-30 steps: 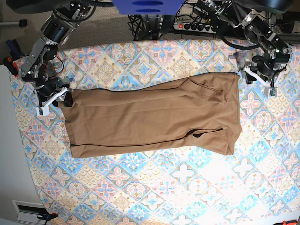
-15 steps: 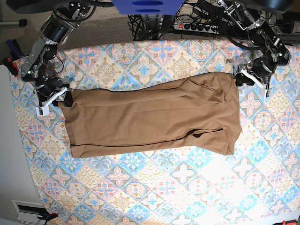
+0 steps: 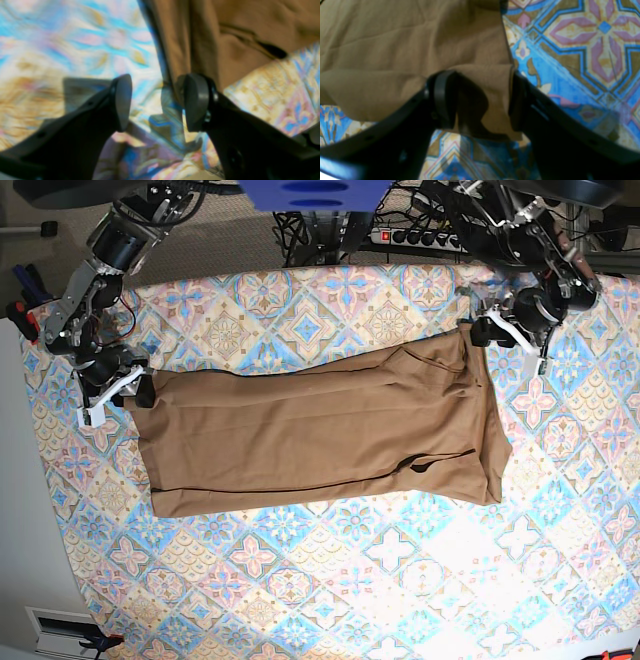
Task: Layout the t-shirt on the table in an organized manner, then fold the t-shirt properly
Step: 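Regrasp the shirt's shoulder edge with the left gripper and tug outward, then hold the shirt edge with both grippers and drag it toward the robot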
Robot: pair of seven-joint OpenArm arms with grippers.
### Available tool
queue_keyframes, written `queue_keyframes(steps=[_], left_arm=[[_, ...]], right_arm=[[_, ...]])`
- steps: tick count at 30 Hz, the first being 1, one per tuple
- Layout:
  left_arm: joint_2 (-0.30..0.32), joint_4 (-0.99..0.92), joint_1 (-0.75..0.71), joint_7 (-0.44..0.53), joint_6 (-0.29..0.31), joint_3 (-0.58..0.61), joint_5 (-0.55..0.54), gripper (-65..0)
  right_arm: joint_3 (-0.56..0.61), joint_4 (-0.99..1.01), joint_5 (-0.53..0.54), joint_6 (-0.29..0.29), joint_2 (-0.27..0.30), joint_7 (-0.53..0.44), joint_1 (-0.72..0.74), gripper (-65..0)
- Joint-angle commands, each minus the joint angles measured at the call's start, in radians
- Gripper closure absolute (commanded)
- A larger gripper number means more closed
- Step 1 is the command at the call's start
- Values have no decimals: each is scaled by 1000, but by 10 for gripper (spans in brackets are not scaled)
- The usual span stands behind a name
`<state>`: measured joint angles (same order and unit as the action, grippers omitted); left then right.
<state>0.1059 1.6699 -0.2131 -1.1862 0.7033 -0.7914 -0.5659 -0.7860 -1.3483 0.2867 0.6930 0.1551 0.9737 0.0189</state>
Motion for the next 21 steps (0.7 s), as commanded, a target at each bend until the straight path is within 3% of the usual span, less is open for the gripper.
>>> queue_keyframes(steps=[1,9,12,16,19,21], left_arm=[[16,2,8,-21,-5,-3,13,-325],[21,-96,36,-19,-5,0,13,-319],[19,-96,45,-19,-5,2,13,-235],[18,-99,67,-21,-5,20,50,-3],[19,-99,77,-22,-5,79,113,0],[15,-99,79,-22,-5,103,152,0]], right_arm=[[0,-13,4,5,16,-3,10,-309],[46,-21,4,5,16,-3,8,-309],[50,-21,4,5,16,-3,-10,-308],[50,-23,4,5,16,-3,-14,-307],[52,-23,4,5,16,-3,-20,-300],[52,-23,4,5,16,-2,-20,-243]])
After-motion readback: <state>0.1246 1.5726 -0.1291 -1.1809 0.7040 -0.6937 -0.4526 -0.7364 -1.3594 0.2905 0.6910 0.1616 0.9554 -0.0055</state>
